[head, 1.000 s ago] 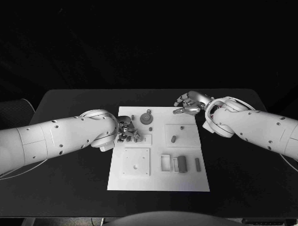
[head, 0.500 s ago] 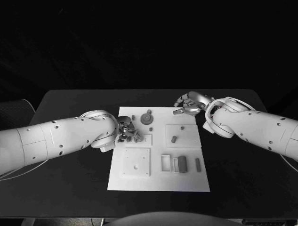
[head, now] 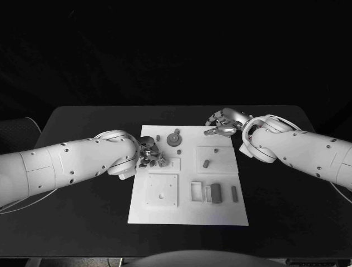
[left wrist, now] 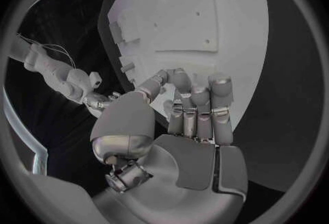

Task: Assemble the parts on the task board

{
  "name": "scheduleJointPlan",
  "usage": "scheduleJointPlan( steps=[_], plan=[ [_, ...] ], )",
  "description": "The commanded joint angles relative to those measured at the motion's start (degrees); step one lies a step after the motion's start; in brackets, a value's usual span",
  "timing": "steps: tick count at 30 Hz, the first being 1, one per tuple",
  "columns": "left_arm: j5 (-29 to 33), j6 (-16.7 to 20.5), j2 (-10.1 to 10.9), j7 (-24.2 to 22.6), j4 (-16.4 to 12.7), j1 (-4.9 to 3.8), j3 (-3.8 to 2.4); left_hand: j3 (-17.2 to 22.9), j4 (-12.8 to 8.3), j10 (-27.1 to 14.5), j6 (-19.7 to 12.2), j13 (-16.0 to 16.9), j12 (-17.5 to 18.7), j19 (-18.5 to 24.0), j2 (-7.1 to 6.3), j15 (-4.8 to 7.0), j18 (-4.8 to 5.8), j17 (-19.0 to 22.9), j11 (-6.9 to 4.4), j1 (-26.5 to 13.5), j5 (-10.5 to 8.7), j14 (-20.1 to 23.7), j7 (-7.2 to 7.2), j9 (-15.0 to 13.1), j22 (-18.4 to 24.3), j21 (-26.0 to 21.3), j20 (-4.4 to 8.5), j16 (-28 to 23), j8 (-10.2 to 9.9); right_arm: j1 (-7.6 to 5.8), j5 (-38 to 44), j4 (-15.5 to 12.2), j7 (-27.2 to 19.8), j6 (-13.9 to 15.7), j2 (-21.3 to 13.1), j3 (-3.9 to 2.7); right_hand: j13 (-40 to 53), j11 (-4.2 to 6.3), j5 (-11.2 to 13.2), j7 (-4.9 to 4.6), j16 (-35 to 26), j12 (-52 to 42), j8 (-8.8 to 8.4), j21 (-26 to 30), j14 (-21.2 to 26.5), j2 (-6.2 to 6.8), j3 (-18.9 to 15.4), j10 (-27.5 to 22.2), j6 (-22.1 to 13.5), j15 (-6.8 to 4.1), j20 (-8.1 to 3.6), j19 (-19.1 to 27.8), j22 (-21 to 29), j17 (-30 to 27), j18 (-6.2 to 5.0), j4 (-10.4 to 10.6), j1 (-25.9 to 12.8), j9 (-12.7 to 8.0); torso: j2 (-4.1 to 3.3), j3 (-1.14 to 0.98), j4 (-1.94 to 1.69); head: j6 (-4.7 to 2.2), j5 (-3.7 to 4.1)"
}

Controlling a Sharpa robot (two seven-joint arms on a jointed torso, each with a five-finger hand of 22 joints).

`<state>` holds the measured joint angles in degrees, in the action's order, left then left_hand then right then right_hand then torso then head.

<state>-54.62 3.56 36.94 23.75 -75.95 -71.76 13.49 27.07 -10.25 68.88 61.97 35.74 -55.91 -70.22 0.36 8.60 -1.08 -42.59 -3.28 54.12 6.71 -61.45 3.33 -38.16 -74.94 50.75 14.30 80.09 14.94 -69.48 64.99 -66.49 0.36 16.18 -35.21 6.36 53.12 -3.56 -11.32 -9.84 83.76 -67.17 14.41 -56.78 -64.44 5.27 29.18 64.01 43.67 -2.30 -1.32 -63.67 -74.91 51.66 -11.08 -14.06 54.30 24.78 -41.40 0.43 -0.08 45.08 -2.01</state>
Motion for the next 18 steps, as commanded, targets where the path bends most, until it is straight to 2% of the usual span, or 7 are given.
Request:
scheduleJointPlan(
  steps=[1,8,14,18],
  plan=[
    [0.2,1.6,0.0,-0.7,-0.2,0.03,-0.03,1.9,-1.8,0.3,-0.1,0.0,-0.2,-0.5,3.33,0.42,-5.16,0.1,0.24,4.1,0.41,-0.1,0.06,-0.3,-0.9,0.2,0.02,0.2,0.4,0.05,0.3,0.0,-0.3,-0.8,0.0,-0.01,-0.1,-0.08,-0.3,-0.39,0.3,-0.4,0.30,0.2,0.1,-0.06,-0.1,-0.4,-0.1,-0.21,-0.36,-0.1,-0.3,-0.1,-3.91,0.3,-0.7,-0.1,0.01,0.02,-0.03,0.00,-0.01],
    [0.3,1.5,0.0,-0.9,-0.3,0.03,-0.05,2.1,-2.2,0.4,-0.3,0.0,-0.2,-0.6,2.86,0.44,-5.15,0.2,0.23,4.2,1.02,-0.2,0.05,-0.7,-0.8,0.2,0.03,0.2,0.5,0.07,0.3,0.0,-0.3,-0.8,0.0,-0.01,-0.1,-0.08,-0.3,-0.39,0.3,-0.4,0.30,0.2,0.1,-0.05,-0.1,-0.4,-0.1,-0.21,-0.37,-0.1,-0.3,-0.1,-3.91,0.3,-0.7,-0.1,0.00,0.03,-0.02,-0.01,0.00],
    [0.3,1.2,-0.1,-1.1,-0.3,0.03,-0.05,2.4,-2.3,0.5,-0.4,-0.1,-0.2,-0.7,2.55,0.45,-5.12,0.3,0.22,4.0,2.59,-0.3,0.04,-1.3,-0.8,0.3,0.03,0.2,0.7,0.12,0.3,0.0,-0.3,-0.8,0.0,-0.01,-0.1,-0.08,-0.3,-0.39,0.3,-0.4,0.30,0.2,0.1,-0.04,0.0,-0.4,-0.1,-0.21,-0.37,-0.1,-0.3,-0.1,-3.92,0.3,-0.7,-0.1,0.01,0.04,0.01,-0.05,0.01],
    [0.4,1.1,-0.1,-1.1,-0.2,0.03,-0.06,2.5,-2.4,0.6,-0.4,-0.1,-0.3,-0.8,2.57,0.46,-5.13,0.3,0.20,4.0,2.97,-0.4,0.02,-1.4,-0.7,0.3,0.04,0.2,0.7,0.13,0.3,0.0,-0.3,-0.9,0.0,-0.01,-0.1,-0.08,-0.3,-0.39,0.3,-0.4,0.30,0.2,0.1,-0.03,0.0,-0.4,-0.1,-0.21,-0.37,-0.1,-0.3,-0.1,-3.91,0.3,-0.7,-0.1,0.00,0.02,0.00,-0.06,0.01]
  ],
)
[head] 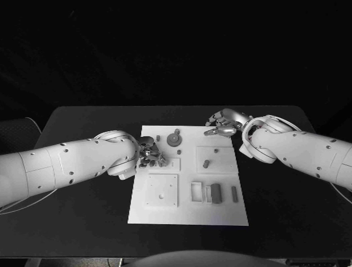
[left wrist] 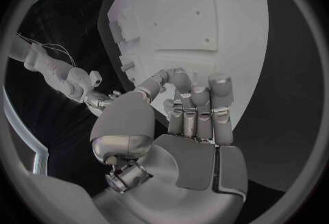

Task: Assemble the parts on the task board

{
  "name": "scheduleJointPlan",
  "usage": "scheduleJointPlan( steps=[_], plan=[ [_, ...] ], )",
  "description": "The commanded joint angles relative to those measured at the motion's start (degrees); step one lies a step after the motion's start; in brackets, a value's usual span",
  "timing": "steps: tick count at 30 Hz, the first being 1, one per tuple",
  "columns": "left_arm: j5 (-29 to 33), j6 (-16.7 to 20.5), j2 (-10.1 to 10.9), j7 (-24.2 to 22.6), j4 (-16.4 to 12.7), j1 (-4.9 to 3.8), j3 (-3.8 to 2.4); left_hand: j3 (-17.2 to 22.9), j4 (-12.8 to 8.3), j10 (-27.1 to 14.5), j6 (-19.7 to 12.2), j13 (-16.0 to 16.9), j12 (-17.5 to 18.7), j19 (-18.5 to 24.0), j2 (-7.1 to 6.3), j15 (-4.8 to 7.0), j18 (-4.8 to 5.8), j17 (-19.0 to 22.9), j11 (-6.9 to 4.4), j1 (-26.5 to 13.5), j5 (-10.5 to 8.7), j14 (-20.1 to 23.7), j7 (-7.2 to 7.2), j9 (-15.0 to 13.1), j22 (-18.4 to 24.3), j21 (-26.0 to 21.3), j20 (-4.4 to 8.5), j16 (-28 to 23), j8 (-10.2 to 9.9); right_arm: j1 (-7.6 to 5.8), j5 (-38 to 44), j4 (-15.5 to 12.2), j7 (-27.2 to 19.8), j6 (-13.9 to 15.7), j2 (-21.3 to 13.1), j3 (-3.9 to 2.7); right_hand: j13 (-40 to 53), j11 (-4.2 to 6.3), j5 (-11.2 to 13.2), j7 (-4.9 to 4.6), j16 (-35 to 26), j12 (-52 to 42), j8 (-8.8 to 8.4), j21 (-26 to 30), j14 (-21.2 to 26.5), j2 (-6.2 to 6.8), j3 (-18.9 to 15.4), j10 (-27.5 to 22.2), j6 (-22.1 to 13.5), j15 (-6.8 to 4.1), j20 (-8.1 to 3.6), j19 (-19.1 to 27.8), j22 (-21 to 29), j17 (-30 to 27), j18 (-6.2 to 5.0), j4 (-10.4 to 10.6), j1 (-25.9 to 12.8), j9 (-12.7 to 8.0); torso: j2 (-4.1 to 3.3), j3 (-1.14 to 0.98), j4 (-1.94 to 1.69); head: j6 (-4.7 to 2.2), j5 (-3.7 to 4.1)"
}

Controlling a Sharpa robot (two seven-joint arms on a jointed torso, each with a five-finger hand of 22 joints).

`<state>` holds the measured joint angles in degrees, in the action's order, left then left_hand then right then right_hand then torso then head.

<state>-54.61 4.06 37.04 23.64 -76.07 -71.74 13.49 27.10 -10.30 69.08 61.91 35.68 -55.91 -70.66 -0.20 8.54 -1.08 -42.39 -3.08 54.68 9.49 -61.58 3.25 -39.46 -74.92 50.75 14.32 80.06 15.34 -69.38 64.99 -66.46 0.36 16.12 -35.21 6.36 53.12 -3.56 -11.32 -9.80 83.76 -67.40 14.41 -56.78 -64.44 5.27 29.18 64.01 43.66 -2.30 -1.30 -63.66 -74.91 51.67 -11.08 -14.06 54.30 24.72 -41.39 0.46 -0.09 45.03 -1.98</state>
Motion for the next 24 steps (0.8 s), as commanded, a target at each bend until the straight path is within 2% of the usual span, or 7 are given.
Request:
scheduleJointPlan(
  steps=[1,10,11,13,21,22,24],
  plan=[
    [0.4,0.6,-0.2,-1.0,-0.1,0.01,-0.06,2.4,-2.4,0.4,-0.3,-0.1,-0.3,-0.3,3.11,0.53,-5.13,0.1,-0.01,3.5,0.22,-0.3,0.10,-0.1,-0.8,0.3,0.03,0.3,0.3,0.04,0.3,0.0,-0.3,-0.8,0.0,-0.01,-0.1,-0.08,-0.3,-0.43,0.3,-0.2,0.29,0.2,0.1,-0.03,0.0,-0.4,-0.1,-0.21,-0.40,-0.1,-0.3,-0.1,-3.92,0.3,-0.7,-0.1,0.00,-0.03,0.00,-0.05,-0.02],
    [0.4,1.0,-0.3,-0.9,-0.1,0.01,-0.08,2.6,-2.5,0.4,-0.3,-0.1,-0.3,-0.4,3.07,0.55,-5.13,0.1,-0.03,3.5,0.75,-0.3,0.08,-0.3,-0.7,0.3,0.04,0.3,0.4,0.07,0.3,0.0,-0.3,-0.9,0.0,-0.01,-0.1,-0.08,-0.3,-0.43,0.3,-0.2,0.30,0.2,0.1,-0.02,0.0,-0.4,-0.1,-0.21,-0.40,-0.1,-0.3,-0.1,-3.92,0.4,-0.7,-0.1,0.00,-0.04,0.02,-0.10,0.00],
    [0.5,1.1,-0.3,-0.9,-0.2,0.01,-0.09,2.6,-2.7,0.4,-0.4,-0.1,-0.3,-0.4,3.02,0.55,-5.13,0.1,-0.02,3.5,1.27,-0.3,0.09,-0.4,-0.7,0.3,0.05,0.3,0.4,0.07,0.3,0.0,-0.3,-0.9,0.0,-0.01,-0.1,-0.08,-0.3,-0.43,0.3,-0.2,0.30,0.2,0.1,-0.02,0.0,-0.4,-0.1,-0.21,-0.40,-0.1,-0.3,-0.1,-3.92,0.4,-0.8,-0.1,0.00,-0.04,0.02,-0.10,0.00],
    [0.5,1.1,-0.2,-0.9,-0.2,0.00,-0.22,2.8,-2.9,0.4,-0.6,-0.1,-0.3,-0.4,2.88,0.50,-5.10,0.1,0.04,3.3,4.25,-0.4,0.15,-0.7,-0.7,0.3,0.03,0.3,0.3,0.08,0.3,0.0,-0.3,-1.0,0.0,-0.01,-0.1,-0.08,-0.3,-0.43,0.3,-0.2,0.30,0.2,0.1,-0.02,0.0,-0.4,-0.1,-0.21,-0.40,-0.1,-0.3,-0.1,-3.92,0.4,-0.8,-0.1,0.00,-0.05,0.01,-0.14,0.00],
    [0.5,0.7,-0.3,-1.0,-0.2,-0.01,-0.29,3.0,-3.2,0.5,-0.5,-0.1,-0.4,-0.6,3.00,0.53,-5.12,0.2,-0.01,3.3,5.62,-0.5,0.10,-1.0,-0.7,0.4,0.05,0.3,0.4,0.13,0.3,0.1,-0.3,-1.0,0.1,-0.01,-0.1,-0.08,-0.3,-0.44,0.3,-0.2,0.29,0.2,0.1,0.00,-0.1,-0.4,-0.2,-0.21,-0.40,-0.1,-0.3,-0.1,-3.92,0.4,-0.8,-0.1,-0.01,-0.03,0.02,-0.22,0.03],
    [0.5,0.7,-0.3,-1.0,-0.1,-0.02,-0.30,3.1,-3.3,0.6,-0.4,-0.1,-0.4,-0.6,3.06,0.56,-5.12,0.2,-0.04,3.3,6.08,-0.5,0.07,-1.1,-0.7,0.4,0.06,0.3,0.5,0.14,0.3,0.1,-0.3,-1.1,0.1,-0.01,-0.1,-0.08,-0.3,-0.44,0.3,-0.2,0.29,0.2,0.1,0.00,-0.1,-0.4,-0.2,-0.21,-0.40,-0.1,-0.3,-0.1,-3.92,0.4,-0.8,-0.1,-0.01,-0.03,0.02,-0.22,0.03],
    [0.5,0.3,-0.4,-0.9,0.0,-0.02,-0.31,3.3,-3.6,0.7,0.0,-0.1,-0.5,-0.7,3.07,0.66,-5.10,0.1,-0.17,3.2,8.58,-0.6,-0.08,-1.5,-0.7,0.5,0.08,0.4,0.8,0.18,0.3,0.1,-0.3,-1.1,0.0,-0.01,-0.1,-0.08,-0.3,-0.44,0.3,-0.2,0.29,0.3,0.1,0.01,-0.1,-0.4,-0.2,-0.20,-0.40,-0.1,-0.3,-0.1,-3.92,0.4,-0.8,-0.1,0.00,-0.04,0.03,-0.24,0.02]
  ],
)
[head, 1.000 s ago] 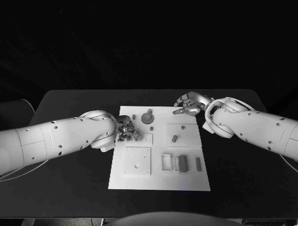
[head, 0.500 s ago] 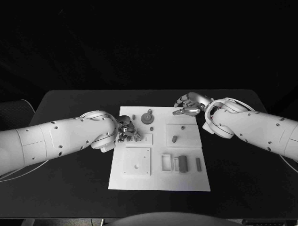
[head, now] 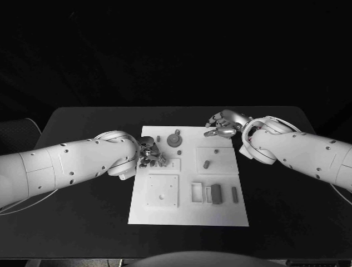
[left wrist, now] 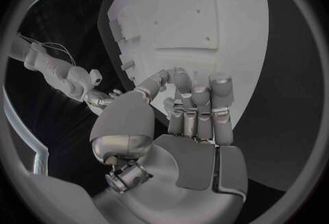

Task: Assemble the parts on the task board

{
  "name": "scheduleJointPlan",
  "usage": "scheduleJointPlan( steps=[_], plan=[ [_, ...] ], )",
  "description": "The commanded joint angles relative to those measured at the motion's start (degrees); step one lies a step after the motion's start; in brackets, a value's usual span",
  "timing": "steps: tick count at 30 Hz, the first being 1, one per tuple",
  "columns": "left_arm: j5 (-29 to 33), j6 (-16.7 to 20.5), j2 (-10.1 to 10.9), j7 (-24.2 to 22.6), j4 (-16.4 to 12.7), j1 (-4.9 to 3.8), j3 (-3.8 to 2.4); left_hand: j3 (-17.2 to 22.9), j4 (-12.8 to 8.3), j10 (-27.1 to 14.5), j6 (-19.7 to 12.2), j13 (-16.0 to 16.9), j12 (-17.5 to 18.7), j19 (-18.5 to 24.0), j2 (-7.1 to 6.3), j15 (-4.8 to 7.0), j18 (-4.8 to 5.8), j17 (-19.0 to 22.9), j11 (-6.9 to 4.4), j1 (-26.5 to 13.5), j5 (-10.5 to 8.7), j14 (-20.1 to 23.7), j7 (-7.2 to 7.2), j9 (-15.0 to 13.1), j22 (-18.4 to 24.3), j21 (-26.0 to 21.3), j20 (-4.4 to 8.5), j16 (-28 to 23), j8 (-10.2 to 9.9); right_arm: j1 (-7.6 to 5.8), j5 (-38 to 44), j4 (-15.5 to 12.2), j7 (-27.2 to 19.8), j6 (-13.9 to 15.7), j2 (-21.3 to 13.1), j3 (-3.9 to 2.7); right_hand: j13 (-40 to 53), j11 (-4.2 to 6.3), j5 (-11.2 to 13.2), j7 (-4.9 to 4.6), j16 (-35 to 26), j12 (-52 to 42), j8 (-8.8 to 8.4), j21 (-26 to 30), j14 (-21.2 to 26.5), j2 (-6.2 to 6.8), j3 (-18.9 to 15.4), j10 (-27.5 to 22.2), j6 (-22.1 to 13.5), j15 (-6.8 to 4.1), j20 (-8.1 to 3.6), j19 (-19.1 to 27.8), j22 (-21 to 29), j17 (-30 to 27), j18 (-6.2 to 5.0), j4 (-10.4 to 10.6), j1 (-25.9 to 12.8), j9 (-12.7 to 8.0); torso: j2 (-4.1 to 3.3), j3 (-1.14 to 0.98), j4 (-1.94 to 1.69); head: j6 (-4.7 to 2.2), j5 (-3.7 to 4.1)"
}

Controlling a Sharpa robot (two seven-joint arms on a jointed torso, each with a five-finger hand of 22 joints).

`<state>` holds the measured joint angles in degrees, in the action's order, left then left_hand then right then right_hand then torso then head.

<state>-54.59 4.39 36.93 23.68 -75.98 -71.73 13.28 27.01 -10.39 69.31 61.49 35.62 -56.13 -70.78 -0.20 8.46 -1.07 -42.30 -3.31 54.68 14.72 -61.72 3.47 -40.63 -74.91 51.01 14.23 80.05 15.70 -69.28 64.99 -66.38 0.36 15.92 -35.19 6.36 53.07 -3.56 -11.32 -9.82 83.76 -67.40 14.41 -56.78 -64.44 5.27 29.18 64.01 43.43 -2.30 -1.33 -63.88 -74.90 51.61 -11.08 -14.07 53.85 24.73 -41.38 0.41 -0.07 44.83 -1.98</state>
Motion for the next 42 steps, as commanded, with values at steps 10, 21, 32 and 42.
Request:
scheduleJointPlan(
  steps=[10,21,32,42],
  plan=[
    [3.0,-0.8,-0.5,-0.7,0.4,-0.04,-0.11,3.5,-4.6,1.1,1.4,-0.2,-0.4,-1.1,3.05,1.13,-5.11,0.0,-0.40,2.6,7.23,-0.9,-0.77,-1.8,-0.8,0.8,0.43,0.7,1.2,0.12,0.3,0.0,-0.3,-0.9,0.0,-0.01,-0.1,-0.08,-0.3,-0.42,0.3,-0.2,0.29,0.3,0.1,0.02,-0.1,-0.5,0.1,-0.20,-0.38,0.1,-0.3,-0.1,-3.91,0.5,-0.4,-0.1,-0.01,0.02,-0.02,-0.11,0.04],
    [6.5,-2.1,-0.6,-0.1,0.9,-0.07,-0.14,3.6,-5.3,1.7,2.0,-0.3,-0.4,-1.4,3.01,1.36,-5.04,-0.1,-0.68,2.3,9.27,-1.4,-1.06,-2.7,-0.9,1.1,0.56,0.8,1.5,0.14,0.3,0.1,-0.3,-0.9,0.1,-0.01,-0.1,-0.09,-0.3,-0.42,0.3,-0.2,0.28,0.3,0.1,0.03,-0.1,-0.5,0.0,-0.20,-0.38,0.1,-0.3,-0.1,-3.91,0.5,-0.5,-0.1,-0.01,-0.03,0.02,-0.21,0.07],
    [8.3,-6.4,-0.4,2.2,1.7,-1.16,-1.25,3.6,-5.6,1.8,2.1,-0.3,-0.4,-1.4,2.99,1.41,-5.02,-0.1,-0.73,2.3,9.50,-1.4,-1.12,-2.9,-0.9,1.2,0.59,0.9,1.5,0.14,0.3,0.1,-0.3,-0.8,0.1,-0.01,-0.1,-0.09,-0.3,-0.42,0.3,-0.2,0.28,0.3,0.1,0.03,0.0,-0.5,0.0,-0.20,-0.39,0.1,-0.3,-0.1,-3.91,0.5,-0.5,-0.1,0.00,-0.05,0.03,-0.42,0.02],
    [8.4,-12.4,-1.7,4.4,3.3,-3.25,-1.29,3.7,-5.9,1.8,2.1,-0.3,-0.4,-1.5,3.01,1.44,-4.98,-0.1,-0.76,2.4,9.61,-1.5,-1.15,-3.1,-0.9,1.3,0.59,0.9,1.5,0.14,0.3,0.1,-0.3,-0.9,0.3,-0.01,-0.1,-0.09,-0.3,-0.42,0.3,-0.2,0.29,0.3,0.1,0.05,0.0,-0.5,0.0,-0.20,-0.40,0.1,-0.3,-0.1,-3.92,0.5,-0.5,-0.1,-0.03,-0.04,0.04,-0.57,-0.09]
  ],
)
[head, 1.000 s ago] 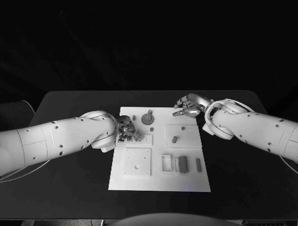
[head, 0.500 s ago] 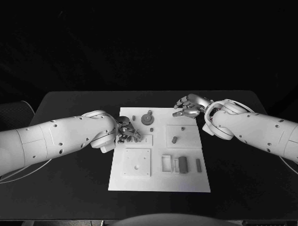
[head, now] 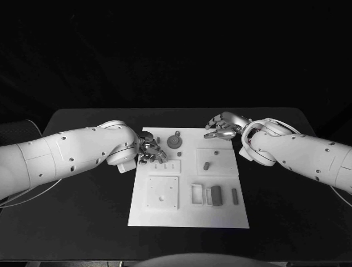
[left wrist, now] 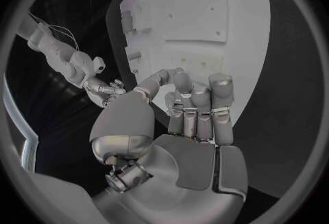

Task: Assemble the parts on the task board

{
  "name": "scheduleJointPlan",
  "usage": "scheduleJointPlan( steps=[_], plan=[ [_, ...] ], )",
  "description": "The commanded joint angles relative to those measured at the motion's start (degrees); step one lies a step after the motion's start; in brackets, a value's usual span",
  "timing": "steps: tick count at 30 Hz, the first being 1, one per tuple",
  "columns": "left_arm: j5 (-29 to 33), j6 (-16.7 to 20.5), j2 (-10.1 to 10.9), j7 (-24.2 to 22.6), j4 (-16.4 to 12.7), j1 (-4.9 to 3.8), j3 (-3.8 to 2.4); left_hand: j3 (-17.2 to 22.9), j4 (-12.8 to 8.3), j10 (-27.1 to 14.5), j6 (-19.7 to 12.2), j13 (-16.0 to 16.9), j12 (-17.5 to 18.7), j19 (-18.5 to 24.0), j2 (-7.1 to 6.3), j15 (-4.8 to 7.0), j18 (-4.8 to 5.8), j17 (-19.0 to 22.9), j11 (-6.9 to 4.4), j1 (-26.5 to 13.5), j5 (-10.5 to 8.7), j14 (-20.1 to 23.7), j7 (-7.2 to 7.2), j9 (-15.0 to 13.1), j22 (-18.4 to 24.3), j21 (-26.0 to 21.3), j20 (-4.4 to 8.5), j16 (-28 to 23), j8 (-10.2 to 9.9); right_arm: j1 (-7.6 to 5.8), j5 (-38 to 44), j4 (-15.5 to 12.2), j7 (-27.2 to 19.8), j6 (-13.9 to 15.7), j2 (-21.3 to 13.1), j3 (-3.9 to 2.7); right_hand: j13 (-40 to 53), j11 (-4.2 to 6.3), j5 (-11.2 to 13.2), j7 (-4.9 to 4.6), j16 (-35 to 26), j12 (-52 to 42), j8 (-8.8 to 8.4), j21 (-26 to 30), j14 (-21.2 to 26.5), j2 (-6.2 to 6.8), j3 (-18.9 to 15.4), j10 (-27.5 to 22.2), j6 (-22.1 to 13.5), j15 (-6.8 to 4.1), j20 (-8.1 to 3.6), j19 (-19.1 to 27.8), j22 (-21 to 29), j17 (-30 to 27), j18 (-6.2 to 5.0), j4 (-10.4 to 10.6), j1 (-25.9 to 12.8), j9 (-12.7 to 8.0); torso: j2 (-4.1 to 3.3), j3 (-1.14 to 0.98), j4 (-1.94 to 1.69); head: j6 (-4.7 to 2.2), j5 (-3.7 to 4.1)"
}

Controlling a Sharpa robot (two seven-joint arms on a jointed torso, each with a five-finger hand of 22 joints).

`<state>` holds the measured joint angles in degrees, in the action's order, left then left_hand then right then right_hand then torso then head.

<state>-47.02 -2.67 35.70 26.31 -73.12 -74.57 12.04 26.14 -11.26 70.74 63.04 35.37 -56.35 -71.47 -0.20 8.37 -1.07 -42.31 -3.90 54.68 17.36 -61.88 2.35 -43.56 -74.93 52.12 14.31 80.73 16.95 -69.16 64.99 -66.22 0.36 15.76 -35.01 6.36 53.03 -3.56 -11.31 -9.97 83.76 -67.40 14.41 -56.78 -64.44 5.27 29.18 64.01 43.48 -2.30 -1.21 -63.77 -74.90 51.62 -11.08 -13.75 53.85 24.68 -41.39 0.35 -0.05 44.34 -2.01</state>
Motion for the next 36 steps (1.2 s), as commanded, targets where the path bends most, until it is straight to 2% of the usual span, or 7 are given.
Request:
scheduleJointPlan(
  steps=[1,5,13,26,36],
  plan=[
    [0.9,-6.3,-0.6,2.1,0.8,-0.57,-0.05,4.6,-5.0,0.4,0.6,-0.1,-0.2,-0.8,3.02,1.54,-4.98,-0.1,-0.18,2.5,7.01,-1.3,-0.03,-0.2,-0.9,0.2,0.50,0.2,0.3,0.02,0.3,0.0,-0.3,-0.7,0.1,-0.01,-0.1,-0.09,-0.3,-0.27,0.3,-0.2,0.29,0.3,0.1,0.05,0.0,-0.5,0.0,-0.20,-0.51,0.0,-0.3,-0.1,-3.91,0.2,-0.5,-0.1,-0.03,0.01,0.03,-0.08,-0.06],
    [1.0,-11.4,-1.7,3.7,2.6,-1.23,-0.05,4.6,-5.1,0.4,0.5,-0.1,-0.2,-0.8,3.05,1.55,-4.95,-0.1,-0.18,2.5,7.12,-1.3,-0.04,-0.3,-0.9,0.3,0.50,0.2,0.3,0.02,0.3,0.0,-0.3,-0.8,0.2,-0.01,-0.1,-0.09,-0.3,-0.27,0.3,-0.2,0.29,0.3,0.1,0.06,0.0,-0.5,0.0,-0.20,-0.52,0.0,-0.3,-0.1,-3.92,0.2,-0.5,-0.1,-0.03,0.00,0.06,-0.09,-0.08],
    [1.4,-15.1,-4.1,5.0,5.4,-1.77,-0.03,4.6,-5.1,0.2,0.3,-0.1,-0.2,-0.6,3.25,1.48,-4.84,-0.1,-0.09,2.5,7.00,-1.2,0.06,-0.5,-1.0,0.3,0.42,0.2,0.1,0.02,0.3,0.0,-0.3,-0.8,0.3,-0.01,-0.1,-0.09,-0.3,-0.27,0.3,-0.2,0.29,0.3,0.1,0.06,0.0,-0.5,-0.1,-0.19,-0.52,0.0,-0.4,-0.1,-3.91,0.3,-0.5,-0.1,-0.02,0.06,-0.03,0.09,-0.08],
    [0.2,-15.8,-6.5,5.7,7.1,-1.96,0.04,4.7,-5.1,0.1,0.1,-0.1,-0.2,-0.5,3.35,1.44,-4.79,-0.2,-0.04,2.5,6.91,-1.1,0.11,-0.7,-1.0,0.4,0.41,0.2,0.1,0.02,0.3,0.1,-0.3,-0.8,0.5,-0.01,-0.1,-0.10,-0.3,-0.28,0.3,-0.2,0.30,0.3,0.1,0.07,0.0,-0.5,-0.1,-0.19,-0.53,0.0,-0.4,-0.1,-3.92,0.3,-0.5,-0.1,-0.03,0.06,-0.01,0.26,-0.08],
    [-4.8,-15.7,-8.5,5.7,7.8,-2.06,0.30,4.7,-5.2,0.1,0.1,0.0,-0.2,-0.4,3.31,1.43,-4.78,-0.2,-0.02,2.6,6.89,-1.0,0.12,-0.8,-1.0,0.4,0.41,0.3,0.0,0.02,0.3,0.2,-0.3,-0.8,0.8,-0.01,-0.1,-0.10,-0.3,-0.28,0.3,-0.2,0.30,0.3,0.1,0.08,0.0,-0.5,-0.1,-0.19,-0.53,0.0,-0.4,-0.1,-3.92,0.3,-0.6,-0.1,-0.03,0.10,-0.04,0.44,-0.05]
  ],
)
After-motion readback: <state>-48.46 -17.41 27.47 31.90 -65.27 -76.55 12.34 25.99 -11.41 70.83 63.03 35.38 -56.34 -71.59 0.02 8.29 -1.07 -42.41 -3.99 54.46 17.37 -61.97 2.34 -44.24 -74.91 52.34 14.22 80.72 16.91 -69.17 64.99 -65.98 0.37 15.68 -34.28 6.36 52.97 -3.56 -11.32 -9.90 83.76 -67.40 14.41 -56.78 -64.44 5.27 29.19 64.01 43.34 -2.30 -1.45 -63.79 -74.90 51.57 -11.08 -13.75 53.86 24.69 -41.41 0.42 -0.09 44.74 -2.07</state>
